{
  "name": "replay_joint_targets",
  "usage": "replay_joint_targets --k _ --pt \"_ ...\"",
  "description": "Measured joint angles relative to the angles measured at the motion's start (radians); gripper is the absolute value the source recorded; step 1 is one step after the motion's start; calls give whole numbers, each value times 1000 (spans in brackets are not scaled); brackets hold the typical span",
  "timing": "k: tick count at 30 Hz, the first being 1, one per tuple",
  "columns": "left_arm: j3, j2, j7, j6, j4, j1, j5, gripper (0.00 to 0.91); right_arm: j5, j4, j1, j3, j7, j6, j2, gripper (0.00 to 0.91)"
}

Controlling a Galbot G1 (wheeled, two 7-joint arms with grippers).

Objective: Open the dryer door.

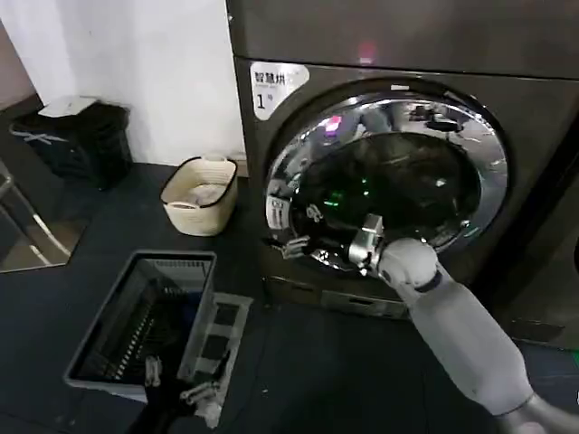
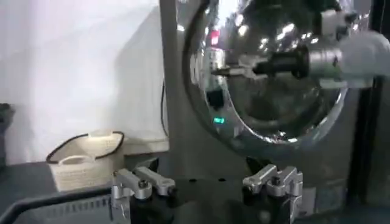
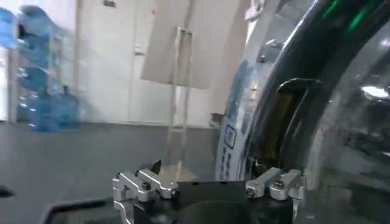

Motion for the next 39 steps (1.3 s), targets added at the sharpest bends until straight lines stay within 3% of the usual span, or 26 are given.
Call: replay_joint_targets --k 9,18,28,39 --pt "-13 187 -25 54 63 -132 -238 907 26 120 -107 79 -135 -18 -86 907" --pt "86 418 -18 55 185 -374 -503 907 57 235 -256 198 -229 18 -182 907" --pt "340 613 98 74 397 -731 -785 907 61 314 -431 342 -325 42 -244 907" --pt "751 631 123 55 588 -1193 -842 907 76 335 -633 567 -368 57 -246 907"
